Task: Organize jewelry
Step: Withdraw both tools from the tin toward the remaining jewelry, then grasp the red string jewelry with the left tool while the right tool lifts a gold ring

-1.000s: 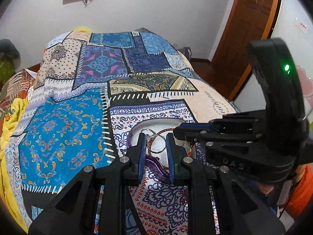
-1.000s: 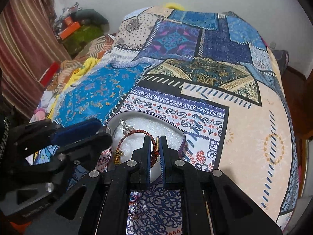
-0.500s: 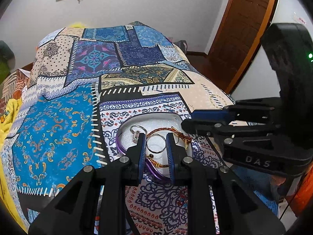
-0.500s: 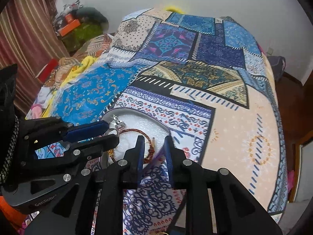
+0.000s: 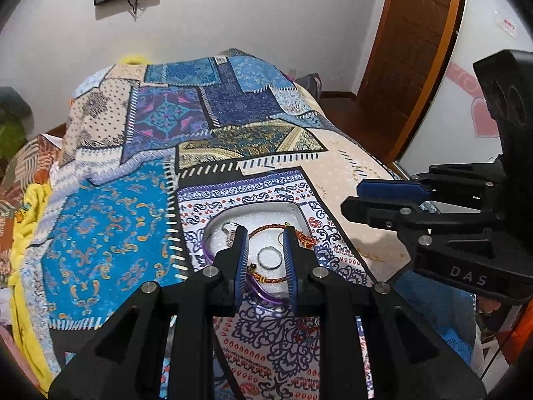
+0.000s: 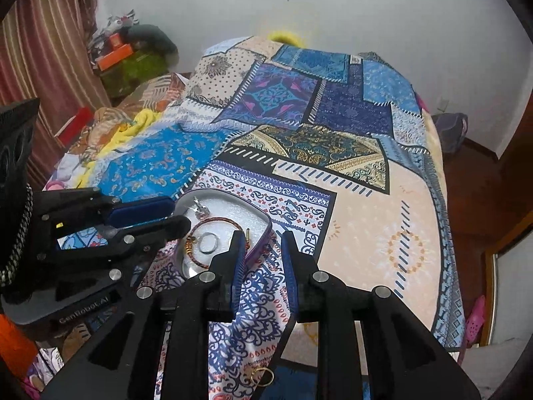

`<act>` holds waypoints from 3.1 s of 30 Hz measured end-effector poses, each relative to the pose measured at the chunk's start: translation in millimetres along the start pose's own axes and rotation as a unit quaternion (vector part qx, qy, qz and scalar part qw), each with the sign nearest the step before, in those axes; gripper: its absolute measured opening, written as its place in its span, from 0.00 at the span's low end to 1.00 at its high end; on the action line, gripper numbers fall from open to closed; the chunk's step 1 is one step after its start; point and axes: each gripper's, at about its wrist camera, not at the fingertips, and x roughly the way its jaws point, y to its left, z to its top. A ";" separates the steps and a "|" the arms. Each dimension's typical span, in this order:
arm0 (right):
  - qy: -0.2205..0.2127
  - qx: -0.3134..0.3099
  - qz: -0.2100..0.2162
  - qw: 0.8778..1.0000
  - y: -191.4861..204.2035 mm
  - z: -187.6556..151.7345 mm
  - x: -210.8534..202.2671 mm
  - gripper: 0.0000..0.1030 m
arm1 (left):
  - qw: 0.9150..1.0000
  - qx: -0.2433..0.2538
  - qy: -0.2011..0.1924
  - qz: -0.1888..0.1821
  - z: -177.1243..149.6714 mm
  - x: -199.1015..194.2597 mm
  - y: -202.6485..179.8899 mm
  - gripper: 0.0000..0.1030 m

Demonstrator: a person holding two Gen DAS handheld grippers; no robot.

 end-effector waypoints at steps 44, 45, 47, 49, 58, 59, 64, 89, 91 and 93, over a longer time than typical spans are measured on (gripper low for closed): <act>0.069 0.035 -0.020 0.997 3.2 -105.5 2.2 0.48 | 0.997 0.017 0.074 -0.030 -89.6 -2.0 -43.1 0.21; 0.069 0.034 -0.018 0.997 3.4 -105.7 2.7 0.48 | 0.997 0.017 0.076 -0.029 -89.4 1.3 -42.9 0.21; 0.066 0.035 -0.015 0.997 3.3 -105.8 4.2 0.48 | 0.996 0.015 0.079 -0.025 -89.7 7.1 -42.5 0.18; 0.061 0.035 -0.013 0.997 3.7 -106.4 4.6 0.48 | 0.997 0.016 0.076 -0.019 -89.3 9.4 -42.2 0.18; 0.047 0.018 0.001 0.999 7.1 -105.0 5.8 0.24 | 0.997 0.032 0.067 0.001 -85.3 17.4 -40.6 0.18; 0.046 0.016 0.002 0.999 7.7 -104.8 5.9 0.22 | 0.997 0.029 0.066 0.004 -84.4 18.3 -39.6 0.18; 0.040 0.022 0.005 0.999 5.8 -104.4 6.2 0.22 | 0.998 0.017 0.065 0.008 -80.1 22.7 -35.6 0.06; -0.024 0.035 -0.018 0.999 8.7 -76.6 -46.0 0.22 | 0.998 -0.030 -0.046 0.005 -37.2 -75.2 -10.1 0.06; -0.036 0.033 -0.019 0.999 11.4 -70.8 -52.2 0.22 | 0.998 -0.027 -0.058 0.008 -30.4 -82.5 -10.1 0.06; -0.046 0.032 -0.019 0.998 13.5 -65.5 -56.5 0.22 | 0.997 -0.025 -0.068 0.009 -24.1 -87.8 -9.9 0.06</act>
